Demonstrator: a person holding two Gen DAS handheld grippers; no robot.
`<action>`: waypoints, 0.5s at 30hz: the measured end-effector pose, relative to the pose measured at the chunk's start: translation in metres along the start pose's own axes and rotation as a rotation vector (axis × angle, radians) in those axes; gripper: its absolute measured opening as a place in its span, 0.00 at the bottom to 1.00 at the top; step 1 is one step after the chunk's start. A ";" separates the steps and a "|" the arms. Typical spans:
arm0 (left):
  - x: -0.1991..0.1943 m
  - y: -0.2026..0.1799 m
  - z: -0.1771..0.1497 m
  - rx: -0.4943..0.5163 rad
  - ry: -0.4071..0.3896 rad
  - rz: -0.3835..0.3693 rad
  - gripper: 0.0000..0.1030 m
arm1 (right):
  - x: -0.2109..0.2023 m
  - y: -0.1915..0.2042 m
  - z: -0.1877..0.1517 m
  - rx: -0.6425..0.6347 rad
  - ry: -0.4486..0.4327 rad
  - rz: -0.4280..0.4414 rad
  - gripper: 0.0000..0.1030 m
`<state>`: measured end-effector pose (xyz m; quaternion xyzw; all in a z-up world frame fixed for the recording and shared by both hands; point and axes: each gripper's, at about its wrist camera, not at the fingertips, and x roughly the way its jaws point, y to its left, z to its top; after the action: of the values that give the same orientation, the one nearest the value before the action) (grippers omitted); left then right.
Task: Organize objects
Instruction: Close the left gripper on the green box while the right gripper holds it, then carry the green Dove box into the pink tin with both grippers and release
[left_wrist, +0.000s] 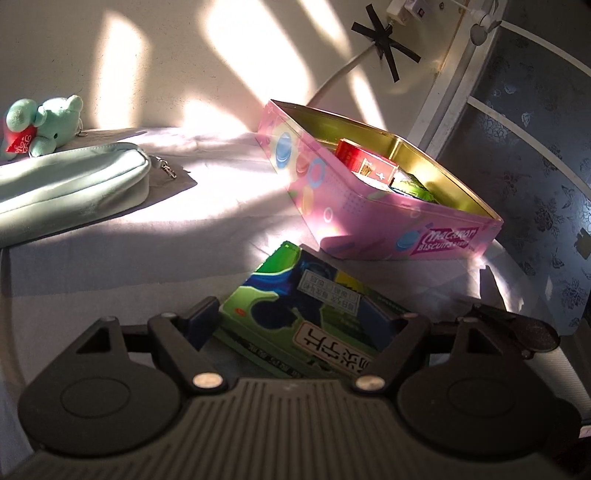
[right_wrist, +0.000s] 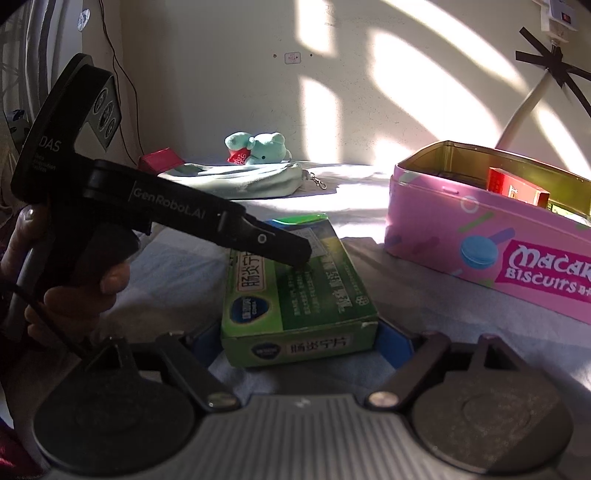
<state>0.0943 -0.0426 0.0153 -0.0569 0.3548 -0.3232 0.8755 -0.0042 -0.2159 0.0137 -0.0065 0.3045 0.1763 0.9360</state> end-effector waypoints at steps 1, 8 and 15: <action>-0.002 0.004 0.002 -0.031 0.002 -0.008 0.80 | -0.002 -0.001 0.000 0.003 -0.012 0.004 0.82; -0.023 -0.017 0.032 -0.003 -0.075 -0.022 0.74 | -0.027 -0.007 0.010 0.016 -0.159 -0.004 0.82; -0.015 -0.052 0.090 0.080 -0.172 -0.065 0.75 | -0.057 -0.033 0.052 -0.013 -0.331 -0.094 0.82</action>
<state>0.1183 -0.0858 0.1083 -0.0608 0.2632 -0.3595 0.8932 -0.0064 -0.2589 0.0852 0.0021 0.1444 0.1329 0.9806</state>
